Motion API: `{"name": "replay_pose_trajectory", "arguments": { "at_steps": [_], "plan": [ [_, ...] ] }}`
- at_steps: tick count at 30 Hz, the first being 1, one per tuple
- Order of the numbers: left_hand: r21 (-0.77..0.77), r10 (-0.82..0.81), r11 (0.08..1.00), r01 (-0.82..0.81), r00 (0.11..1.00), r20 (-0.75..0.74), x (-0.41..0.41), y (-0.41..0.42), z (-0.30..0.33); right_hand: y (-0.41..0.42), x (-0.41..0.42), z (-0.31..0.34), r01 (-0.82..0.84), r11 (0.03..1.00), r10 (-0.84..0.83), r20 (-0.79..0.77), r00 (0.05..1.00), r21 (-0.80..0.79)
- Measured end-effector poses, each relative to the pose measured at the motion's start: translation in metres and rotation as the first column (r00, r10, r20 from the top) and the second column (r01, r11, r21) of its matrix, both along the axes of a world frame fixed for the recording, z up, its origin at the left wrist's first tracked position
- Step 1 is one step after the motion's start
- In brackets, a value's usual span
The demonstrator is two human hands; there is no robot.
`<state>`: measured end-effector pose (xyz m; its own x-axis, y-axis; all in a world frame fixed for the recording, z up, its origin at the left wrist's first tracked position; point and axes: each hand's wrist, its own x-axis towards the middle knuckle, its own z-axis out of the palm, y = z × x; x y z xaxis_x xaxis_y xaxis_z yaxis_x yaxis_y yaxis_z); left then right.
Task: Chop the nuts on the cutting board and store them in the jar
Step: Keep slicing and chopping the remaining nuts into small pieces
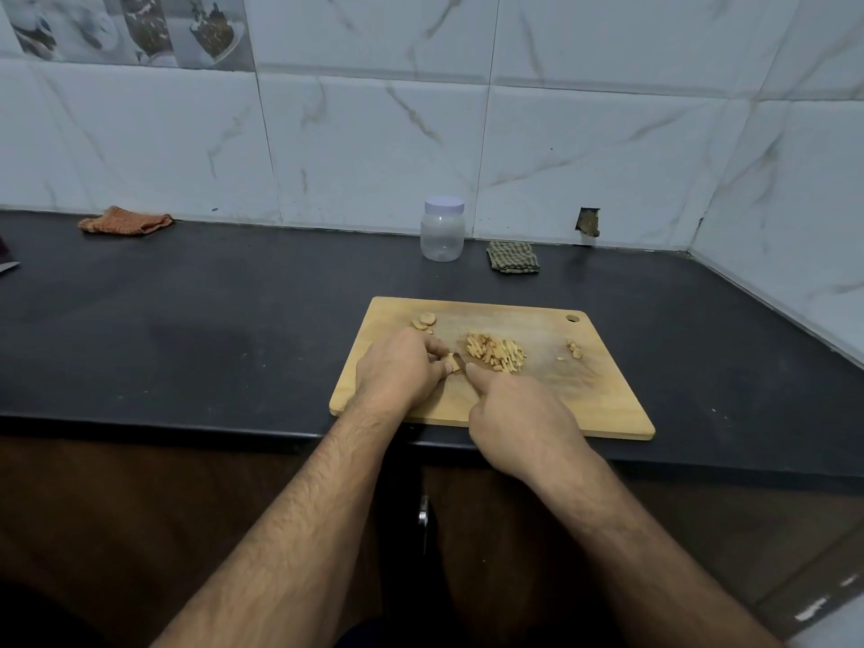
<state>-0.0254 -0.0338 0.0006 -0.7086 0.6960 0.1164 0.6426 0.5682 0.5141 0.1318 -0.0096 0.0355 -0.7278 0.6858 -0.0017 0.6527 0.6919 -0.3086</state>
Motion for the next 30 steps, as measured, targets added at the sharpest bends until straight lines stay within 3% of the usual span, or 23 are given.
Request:
{"name": "replay_pose_trajectory", "arguments": {
  "at_steps": [24, 30],
  "plan": [
    [-0.020, 0.008, 1.000, -0.007, 1.000, 0.014, 0.002, -0.001, 0.002, 0.000, 0.002, -0.004, 0.066, 0.997, -0.067, 0.014, 0.998, 0.028],
    [-0.022, 0.004, 1.000, -0.004, 1.000, 0.011, 0.001, 0.000, 0.001, 0.000, -0.007, 0.003, 0.007, 0.999, -0.008, 0.021, 1.000, 0.051]
  ]
}}
